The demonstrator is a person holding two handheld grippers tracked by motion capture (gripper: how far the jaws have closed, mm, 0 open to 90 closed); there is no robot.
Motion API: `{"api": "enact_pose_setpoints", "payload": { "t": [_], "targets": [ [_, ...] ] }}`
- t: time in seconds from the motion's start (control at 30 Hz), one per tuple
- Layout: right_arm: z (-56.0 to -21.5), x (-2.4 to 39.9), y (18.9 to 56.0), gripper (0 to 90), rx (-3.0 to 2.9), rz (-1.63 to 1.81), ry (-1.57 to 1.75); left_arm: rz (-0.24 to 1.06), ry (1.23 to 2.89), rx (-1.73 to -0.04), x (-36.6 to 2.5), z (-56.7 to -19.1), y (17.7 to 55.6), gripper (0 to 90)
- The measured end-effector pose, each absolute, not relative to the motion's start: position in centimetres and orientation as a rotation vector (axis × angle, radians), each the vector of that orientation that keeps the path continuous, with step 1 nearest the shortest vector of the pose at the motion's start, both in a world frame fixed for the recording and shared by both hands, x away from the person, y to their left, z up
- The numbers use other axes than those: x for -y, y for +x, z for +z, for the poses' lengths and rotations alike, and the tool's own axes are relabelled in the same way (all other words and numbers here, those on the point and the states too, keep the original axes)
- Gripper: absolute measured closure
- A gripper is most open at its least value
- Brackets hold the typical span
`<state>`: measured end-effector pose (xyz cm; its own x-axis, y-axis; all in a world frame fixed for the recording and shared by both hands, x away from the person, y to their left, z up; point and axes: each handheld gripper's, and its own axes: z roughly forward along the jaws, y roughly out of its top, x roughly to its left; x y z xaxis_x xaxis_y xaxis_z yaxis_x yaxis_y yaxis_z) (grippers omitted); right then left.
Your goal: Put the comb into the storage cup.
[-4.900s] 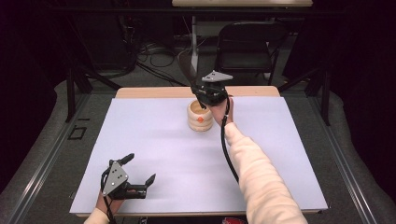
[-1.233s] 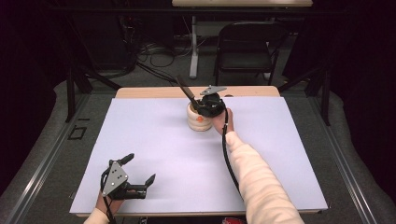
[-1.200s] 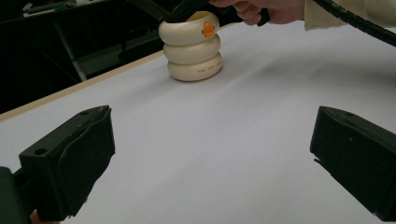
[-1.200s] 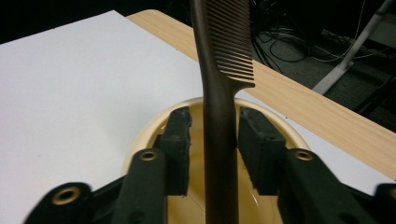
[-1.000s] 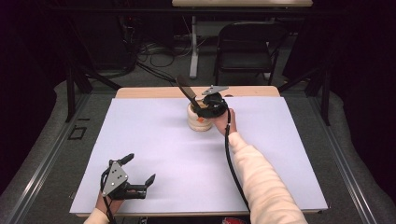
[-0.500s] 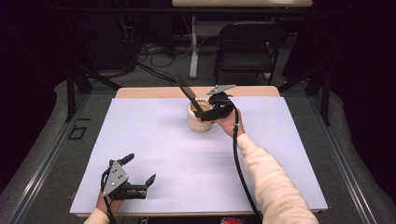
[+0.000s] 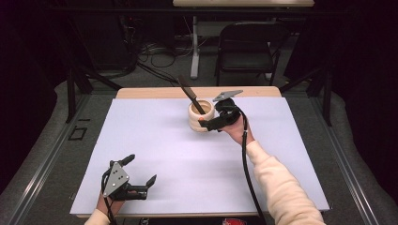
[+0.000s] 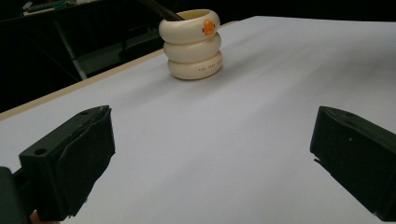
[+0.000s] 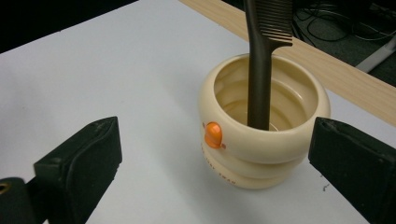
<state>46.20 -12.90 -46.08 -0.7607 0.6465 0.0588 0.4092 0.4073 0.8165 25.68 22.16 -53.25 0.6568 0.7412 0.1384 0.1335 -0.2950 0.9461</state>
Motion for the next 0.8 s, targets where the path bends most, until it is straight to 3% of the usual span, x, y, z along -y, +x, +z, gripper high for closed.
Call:
{"api": "enact_pose_setpoints", "payload": {
  "t": [0.8],
  "targets": [
    [-46.5, 16.6, 41.1, 0.0, -2.441, 1.297, 0.883, 0.704, 1.802, -0.700, -22.0, -53.3, 25.7, 0.2]
  ]
}}
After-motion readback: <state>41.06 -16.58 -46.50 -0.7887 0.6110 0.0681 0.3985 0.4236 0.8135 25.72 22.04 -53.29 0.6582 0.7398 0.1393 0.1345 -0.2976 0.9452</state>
